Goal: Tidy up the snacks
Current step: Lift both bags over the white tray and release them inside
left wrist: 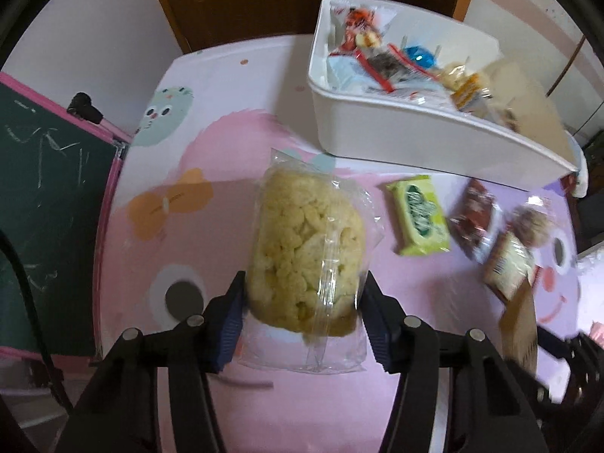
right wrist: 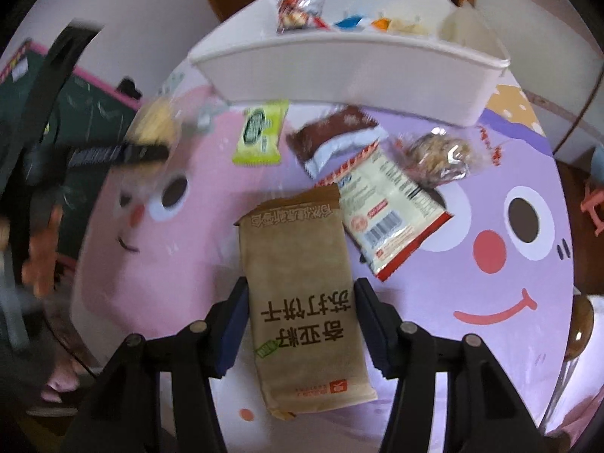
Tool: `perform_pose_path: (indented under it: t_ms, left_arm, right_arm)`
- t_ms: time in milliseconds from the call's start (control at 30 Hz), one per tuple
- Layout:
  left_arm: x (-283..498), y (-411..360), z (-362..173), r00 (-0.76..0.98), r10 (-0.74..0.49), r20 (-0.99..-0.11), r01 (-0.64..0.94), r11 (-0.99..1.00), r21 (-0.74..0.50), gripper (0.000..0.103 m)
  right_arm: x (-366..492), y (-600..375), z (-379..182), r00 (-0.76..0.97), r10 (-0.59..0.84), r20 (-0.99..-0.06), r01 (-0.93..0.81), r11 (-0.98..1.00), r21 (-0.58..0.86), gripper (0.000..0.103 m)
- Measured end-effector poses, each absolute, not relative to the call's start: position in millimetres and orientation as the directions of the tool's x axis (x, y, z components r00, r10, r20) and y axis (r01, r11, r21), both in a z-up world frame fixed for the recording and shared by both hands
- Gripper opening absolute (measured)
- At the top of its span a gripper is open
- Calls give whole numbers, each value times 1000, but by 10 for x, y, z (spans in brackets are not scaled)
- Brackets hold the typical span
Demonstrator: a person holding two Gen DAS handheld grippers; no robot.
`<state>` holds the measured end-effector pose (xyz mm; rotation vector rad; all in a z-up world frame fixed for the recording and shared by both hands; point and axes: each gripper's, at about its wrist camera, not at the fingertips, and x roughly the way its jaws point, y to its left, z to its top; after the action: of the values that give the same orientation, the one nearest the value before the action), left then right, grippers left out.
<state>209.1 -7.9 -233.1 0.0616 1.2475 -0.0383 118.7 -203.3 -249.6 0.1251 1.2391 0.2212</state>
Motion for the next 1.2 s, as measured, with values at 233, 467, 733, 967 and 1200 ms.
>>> perform_pose_path:
  t_ms: [233,467,733,967,1200]
  left_arm:
    - [1770,-163,-1747,371,-49,-927,95,995,-14,55]
    - [1865,-347,-1132,481,-82,-873,162,987,-3,55]
    - [2275,-496,-681,551,-118,-826,183,983,-18,55]
    - [2710,-662,-482,598,-125,-791,197,980,-6,55]
    - [3049,-833,-498,604,-112,-789,201,979,15,55]
  right_arm:
    - [1200,-2149,-1899,418,272,-867,-58,960,273,55]
    - [1403,-2277,-1173,532,264,-805,-31,956,293,55]
    - [1820,-2368,-633,617,230,-753,8,954,298,55]
    - [2229,-2428,-395,668,175,-724,41,962,270,55]
    - [2532,-2479,-373,684,113,-720,95,966,242,55]
